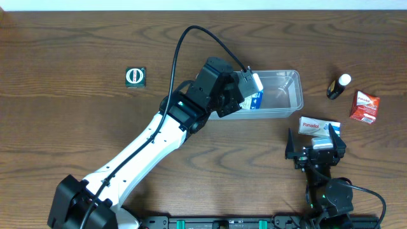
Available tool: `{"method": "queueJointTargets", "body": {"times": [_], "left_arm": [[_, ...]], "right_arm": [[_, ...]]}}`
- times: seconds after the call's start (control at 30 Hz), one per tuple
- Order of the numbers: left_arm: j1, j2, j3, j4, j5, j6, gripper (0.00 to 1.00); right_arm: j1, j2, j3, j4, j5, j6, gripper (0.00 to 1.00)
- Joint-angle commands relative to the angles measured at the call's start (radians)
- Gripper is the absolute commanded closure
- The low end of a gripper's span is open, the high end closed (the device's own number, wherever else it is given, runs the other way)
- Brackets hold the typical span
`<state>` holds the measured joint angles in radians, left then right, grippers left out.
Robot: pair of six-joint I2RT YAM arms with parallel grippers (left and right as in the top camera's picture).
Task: Pack container
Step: 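Carry the blue box right and lower it into the clear container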
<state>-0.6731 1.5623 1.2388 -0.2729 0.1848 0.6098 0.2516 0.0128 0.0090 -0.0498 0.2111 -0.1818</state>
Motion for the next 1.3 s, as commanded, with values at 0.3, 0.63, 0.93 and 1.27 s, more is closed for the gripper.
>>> {"method": "queueJointTargets", "body": {"times": [0.3,0.63,0.93,1.27], "left_arm": [[0.002,-0.002,0.023,0.013,0.013,0.016,0.74],[0.002,0.013,0.023,0.013,0.013,-0.187,0.94],[0.002,0.078,0.023,-0.055,0.013,-0.363,0.94],[0.002,0.166,0.023,-0.112,0.013,-0.438,0.94]], "right_arm": [[-0.003,-0.002,-0.003,-0.002,0.009,-0.006,0.01],[-0.003,-0.002,-0.003,-0.002,0.009,-0.006,0.01],[-0.003,-0.002,-0.003,-0.002,0.009,-0.006,0.01],[-0.003,-0.002,-0.003,-0.002,0.009,-0.006,0.01]]}}
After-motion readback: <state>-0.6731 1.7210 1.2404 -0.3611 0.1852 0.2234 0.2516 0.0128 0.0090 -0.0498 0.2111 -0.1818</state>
